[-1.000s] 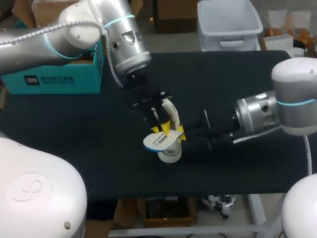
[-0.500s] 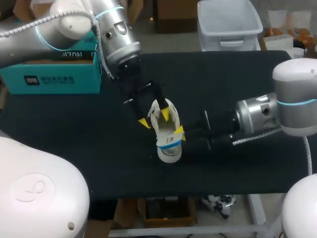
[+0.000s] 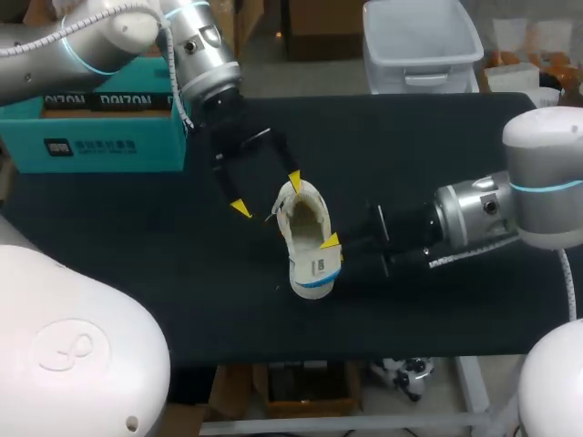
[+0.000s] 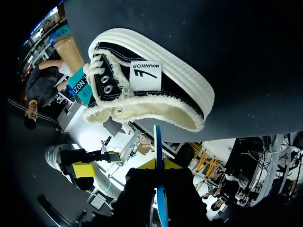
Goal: Open the shoe tongue, take the insole out of the shoe, put the insole back into the shoe, and pack the shoe into the shoebox
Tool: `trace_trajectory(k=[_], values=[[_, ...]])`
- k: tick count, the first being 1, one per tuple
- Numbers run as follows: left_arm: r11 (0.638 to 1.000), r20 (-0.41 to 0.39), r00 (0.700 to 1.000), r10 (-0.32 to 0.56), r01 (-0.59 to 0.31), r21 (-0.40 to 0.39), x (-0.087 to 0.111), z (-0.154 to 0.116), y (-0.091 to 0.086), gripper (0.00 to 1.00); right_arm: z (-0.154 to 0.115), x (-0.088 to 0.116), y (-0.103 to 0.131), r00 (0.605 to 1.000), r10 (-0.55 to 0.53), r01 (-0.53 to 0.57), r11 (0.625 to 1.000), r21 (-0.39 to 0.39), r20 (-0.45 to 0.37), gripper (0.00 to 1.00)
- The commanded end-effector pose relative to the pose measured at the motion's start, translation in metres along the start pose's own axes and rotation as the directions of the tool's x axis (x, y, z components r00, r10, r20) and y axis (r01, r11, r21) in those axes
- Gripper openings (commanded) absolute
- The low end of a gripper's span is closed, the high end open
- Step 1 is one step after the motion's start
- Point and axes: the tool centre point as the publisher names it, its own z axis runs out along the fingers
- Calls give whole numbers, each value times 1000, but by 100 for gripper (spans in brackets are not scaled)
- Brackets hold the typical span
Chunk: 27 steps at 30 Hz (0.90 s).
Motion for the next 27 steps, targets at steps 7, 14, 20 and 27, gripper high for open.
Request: trace_trajectory(k=[7,14,20,27], values=[[994,-35,998,-44,48,98,-6,-16,30,100,-5,-7,-2,1000,-15,15,1000,1,-12,0],[991,-28,997,-76,79,107,-1,-25,38,100,-6,-9,-2,1000,-22,22,1000,4,-15,0],[992,-21,997,-79,81,96,4,-25,35,100,-7,-8,1,1000,-24,25,1000,13,-15,0],[993,-21,998,-60,61,101,5,-21,31,100,-8,-8,0,1000,-24,25,1000,17,-14,0]])
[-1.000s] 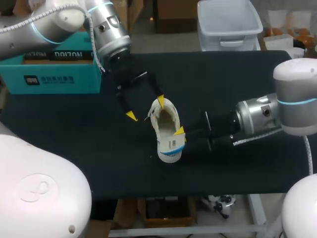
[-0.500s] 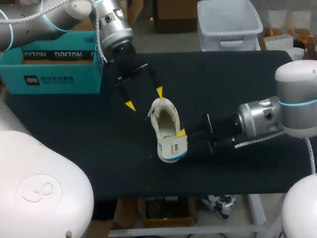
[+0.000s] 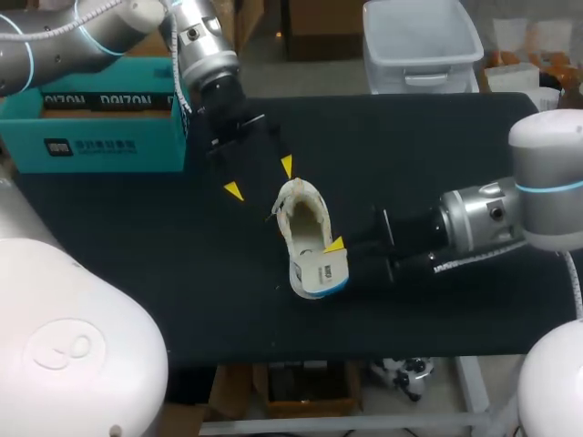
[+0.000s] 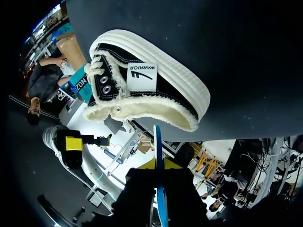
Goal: Open the shoe tongue, take the insole out of the shoe, put the insole back into the shoe, and pack the shoe into the shoebox
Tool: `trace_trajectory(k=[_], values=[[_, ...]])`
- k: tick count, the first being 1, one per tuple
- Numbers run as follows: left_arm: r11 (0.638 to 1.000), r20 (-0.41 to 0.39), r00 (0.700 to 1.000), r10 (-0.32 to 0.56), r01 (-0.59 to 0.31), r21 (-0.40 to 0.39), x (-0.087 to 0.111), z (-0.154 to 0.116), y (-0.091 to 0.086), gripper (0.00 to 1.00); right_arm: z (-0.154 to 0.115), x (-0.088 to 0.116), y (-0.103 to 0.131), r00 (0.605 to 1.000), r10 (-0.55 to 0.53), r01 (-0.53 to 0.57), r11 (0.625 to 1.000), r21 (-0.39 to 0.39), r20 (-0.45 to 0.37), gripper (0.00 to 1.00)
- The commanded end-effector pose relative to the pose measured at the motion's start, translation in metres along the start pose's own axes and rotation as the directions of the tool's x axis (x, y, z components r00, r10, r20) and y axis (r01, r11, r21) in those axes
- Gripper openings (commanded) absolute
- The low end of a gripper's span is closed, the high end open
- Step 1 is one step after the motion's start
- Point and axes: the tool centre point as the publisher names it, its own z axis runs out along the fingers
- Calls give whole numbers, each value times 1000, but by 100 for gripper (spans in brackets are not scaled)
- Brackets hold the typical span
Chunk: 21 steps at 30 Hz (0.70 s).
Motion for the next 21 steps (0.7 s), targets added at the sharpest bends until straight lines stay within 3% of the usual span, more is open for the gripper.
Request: trace_trajectory(k=[1,4,10,14,16,21], values=[[1000,2,1000,6,-6,-2,0,3,-2,100,-2,-1,1,1000,1,-1,1000,5,-3,0],[1000,3,1000,10,-10,-14,0,6,-5,100,-2,-2,1,1000,1,-1,1000,7,-6,0],[998,88,996,21,-16,-57,7,14,-20,100,-3,-1,1,1000,8,-8,1000,7,-23,0],[995,172,985,20,-4,-97,13,23,-33,100,-5,1,2,1000,10,-10,1000,1,-27,0],[997,224,974,18,0,-79,17,27,-37,100,-4,3,3,1000,10,-10,1000,2,-28,0],[994,348,938,5,33,-102,30,42,-49,100,-5,8,5,999,8,-8,1000,-2,-42,0]])
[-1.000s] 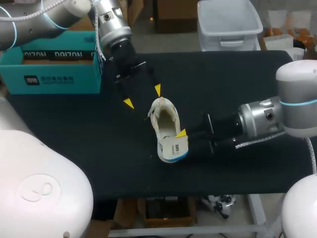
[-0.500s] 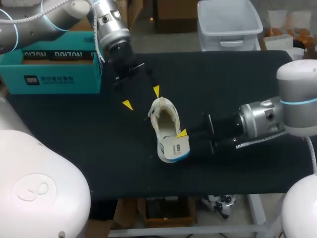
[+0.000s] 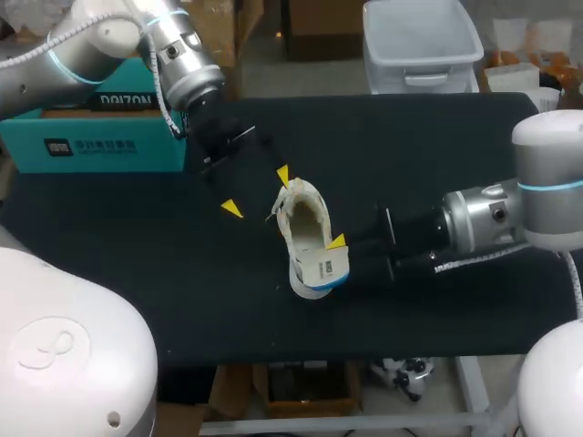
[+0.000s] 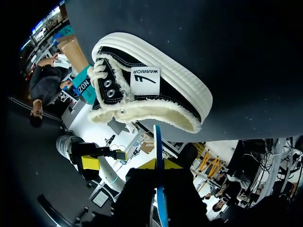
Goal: Open the shoe tongue, take the insole out of the shoe, put the insole back into the shoe, and pack the shoe into the shoebox
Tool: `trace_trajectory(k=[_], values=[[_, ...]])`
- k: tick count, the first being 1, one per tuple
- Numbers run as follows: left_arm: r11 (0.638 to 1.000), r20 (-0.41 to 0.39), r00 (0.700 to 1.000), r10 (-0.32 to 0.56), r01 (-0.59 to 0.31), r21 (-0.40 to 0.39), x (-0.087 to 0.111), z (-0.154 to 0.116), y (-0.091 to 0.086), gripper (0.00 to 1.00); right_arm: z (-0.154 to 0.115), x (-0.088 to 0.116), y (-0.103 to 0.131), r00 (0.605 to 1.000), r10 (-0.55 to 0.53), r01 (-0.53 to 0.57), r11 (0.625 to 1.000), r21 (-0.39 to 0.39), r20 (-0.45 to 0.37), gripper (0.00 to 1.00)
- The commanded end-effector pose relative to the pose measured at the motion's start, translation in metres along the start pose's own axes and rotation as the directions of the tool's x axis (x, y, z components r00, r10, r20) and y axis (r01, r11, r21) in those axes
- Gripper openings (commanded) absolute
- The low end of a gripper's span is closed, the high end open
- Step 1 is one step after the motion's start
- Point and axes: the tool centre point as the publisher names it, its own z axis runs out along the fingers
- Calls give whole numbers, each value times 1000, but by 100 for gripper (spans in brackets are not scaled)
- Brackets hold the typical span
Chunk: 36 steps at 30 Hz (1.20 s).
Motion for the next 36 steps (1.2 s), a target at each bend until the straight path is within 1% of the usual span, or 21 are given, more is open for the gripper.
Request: trace_trajectory(k=[1,2,4,6,9,10,11,27,29,31,32,34,35,36], values=[[993,251,968,-5,34,-115,20,19,-17,100,-1,2,2,1000,-4,4,1000,3,-10,0],[993,263,965,-7,39,-115,23,22,-20,100,-1,3,2,1000,-3,4,1000,3,-11,0],[991,304,952,-38,75,-113,25,28,-22,100,0,5,4,1000,-2,2,1000,5,-12,0],[993,328,943,-64,94,-78,27,30,-22,100,2,7,5,1000,0,1,1000,7,-12,0],[988,328,938,-109,140,-71,27,34,-24,100,2,10,7,1000,-7,7,1000,2,-19,0],[983,320,939,-127,162,-86,25,35,-24,100,1,11,7,1000,-14,14,1000,-11,-24,0],[983,320,939,-127,162,-86,25,35,-24,100,0,14,9,999,-39,39,999,-28,-26,0],[983,320,939,-127,162,-86,25,35,-24,100,0,14,9,999,-39,39,999,-28,-26,0],[984,317,939,-136,165,-67,23,45,-22,100,0,14,9,999,-39,39,999,-28,-26,0],[983,350,927,-133,169,-74,23,51,-20,100,1,13,14,999,-25,24,999,-28,-41,0],[987,351,928,-126,153,-52,25,55,-18,100,1,11,16,999,-23,22,999,-30,-46,0],[986,388,913,-128,160,-49,25,61,-12,100,3,9,15,997,-21,20,1000,-22,-71,0],[989,402,907,-127,148,-21,26,63,-10,100,3,7,15,997,-17,14,999,-35,-75,0],[988,419,899,-130,155,-24,26,64,-8,100,3,6,14,997,-20,18,999,-32,-77,0]])
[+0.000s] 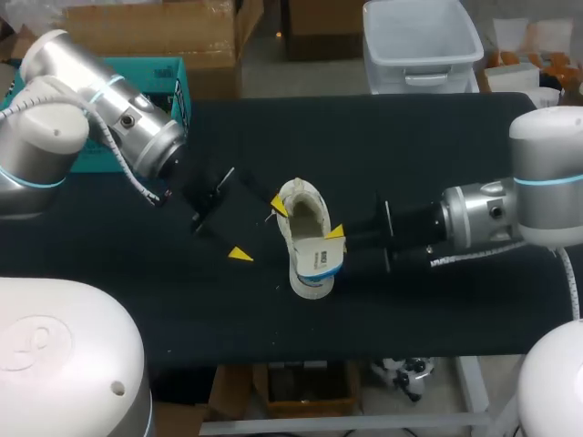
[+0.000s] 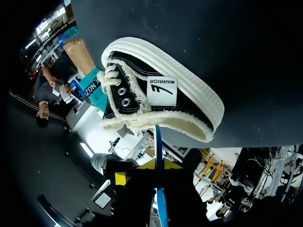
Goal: Open the shoe tongue, take the insole out of the shoe, put the insole back into the shoe, and pack the shoe into the shoebox
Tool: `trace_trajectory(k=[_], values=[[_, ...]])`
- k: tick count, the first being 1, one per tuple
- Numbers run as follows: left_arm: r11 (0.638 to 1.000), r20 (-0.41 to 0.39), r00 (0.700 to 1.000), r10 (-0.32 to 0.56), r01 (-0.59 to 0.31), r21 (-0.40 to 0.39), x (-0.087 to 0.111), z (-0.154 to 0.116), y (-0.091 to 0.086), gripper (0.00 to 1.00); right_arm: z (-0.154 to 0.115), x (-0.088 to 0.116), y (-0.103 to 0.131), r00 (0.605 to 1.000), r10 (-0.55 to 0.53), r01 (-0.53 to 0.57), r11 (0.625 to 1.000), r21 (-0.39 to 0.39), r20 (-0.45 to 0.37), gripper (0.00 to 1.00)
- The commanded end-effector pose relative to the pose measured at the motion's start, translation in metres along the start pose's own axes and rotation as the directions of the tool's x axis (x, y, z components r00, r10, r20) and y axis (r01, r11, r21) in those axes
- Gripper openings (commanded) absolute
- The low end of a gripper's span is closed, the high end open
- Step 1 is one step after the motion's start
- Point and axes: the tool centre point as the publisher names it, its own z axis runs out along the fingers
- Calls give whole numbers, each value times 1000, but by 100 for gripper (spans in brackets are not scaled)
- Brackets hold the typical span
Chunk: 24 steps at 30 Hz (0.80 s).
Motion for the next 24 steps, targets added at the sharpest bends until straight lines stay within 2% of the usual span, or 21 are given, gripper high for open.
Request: trace_trajectory(k=[1,5,7,8,10,20,22,24], values=[[999,87,996,2,-5,32,9,14,14,100,1,-11,1,999,-5,5,1000,4,-41,0],[999,174,985,0,-7,37,11,19,20,100,4,-13,-2,997,-27,27,1000,-3,-67,0],[999,256,966,16,-8,-33,11,24,24,100,7,-14,-3,996,-40,40,999,-8,-79,0],[1000,251,968,16,-19,6,12,24,25,100,9,-14,-2,996,-40,40,999,-7,-78,0],[1000,290,957,25,-22,-14,12,23,26,100,11,-13,-2,996,-40,40,999,-11,-84,0],[998,375,926,33,-49,32,6,22,31,100,24,-4,1,994,-28,29,1000,4,-104,0],[998,390,921,24,-46,46,5,21,35,80,25,-4,4,994,-21,22,1000,9,-109,0],[997,396,918,17,-46,65,4,22,39,74,26,-4,6,993,-21,22,1000,12,-115,0]])
